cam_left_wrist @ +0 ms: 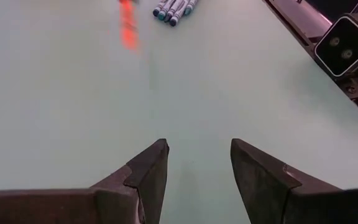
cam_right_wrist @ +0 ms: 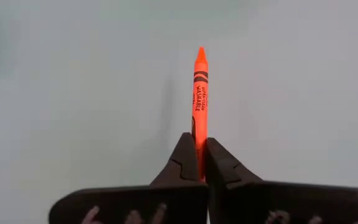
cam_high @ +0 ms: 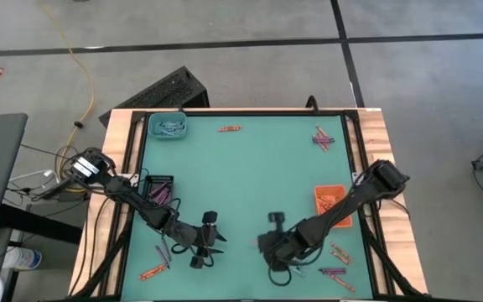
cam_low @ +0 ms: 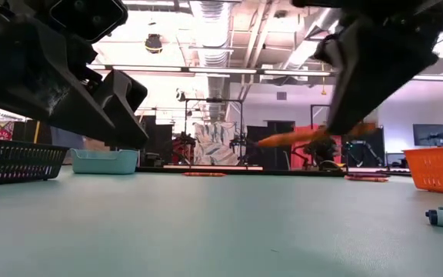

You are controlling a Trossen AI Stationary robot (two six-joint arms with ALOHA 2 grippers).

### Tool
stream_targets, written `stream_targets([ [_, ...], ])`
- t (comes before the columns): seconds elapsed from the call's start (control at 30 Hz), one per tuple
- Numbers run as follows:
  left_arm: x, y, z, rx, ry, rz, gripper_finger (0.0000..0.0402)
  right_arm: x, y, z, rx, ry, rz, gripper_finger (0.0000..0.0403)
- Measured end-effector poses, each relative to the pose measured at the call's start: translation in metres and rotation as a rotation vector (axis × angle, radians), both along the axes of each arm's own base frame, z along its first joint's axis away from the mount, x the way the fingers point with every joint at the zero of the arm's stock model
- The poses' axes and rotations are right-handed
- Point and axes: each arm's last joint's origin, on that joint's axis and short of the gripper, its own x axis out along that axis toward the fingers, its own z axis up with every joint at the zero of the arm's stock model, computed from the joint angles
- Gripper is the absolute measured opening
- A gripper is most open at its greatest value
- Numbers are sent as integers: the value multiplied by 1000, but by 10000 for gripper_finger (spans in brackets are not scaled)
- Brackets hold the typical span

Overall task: Sort crayons
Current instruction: Put the orange crayon into the orange bin

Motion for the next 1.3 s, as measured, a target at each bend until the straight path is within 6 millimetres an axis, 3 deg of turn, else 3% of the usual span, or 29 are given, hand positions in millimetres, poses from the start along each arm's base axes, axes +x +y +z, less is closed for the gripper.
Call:
stream_targets([
  [0.37, 0, 0, -1, 50, -8, -18, 165, -70, -28, 30, -186, 313, -453, 0],
  [0.53, 0, 0, -1, 69, -12, -28, 165, -94, -33, 54, -165, 264, -678, 0],
  [0.67, 0, 1, -1, 75, -12, -31, 165, -116, -38, 60, -123, 254, -818, 0],
  [0.97, -1, 1, -3, 88, 7, -32, 165, -149, -48, 31, -115, 340, -964, 0],
  [1.3, -1, 1, -3, 78, 11, -27, 165, -155, -61, -3, -22, 323, -1039, 6],
])
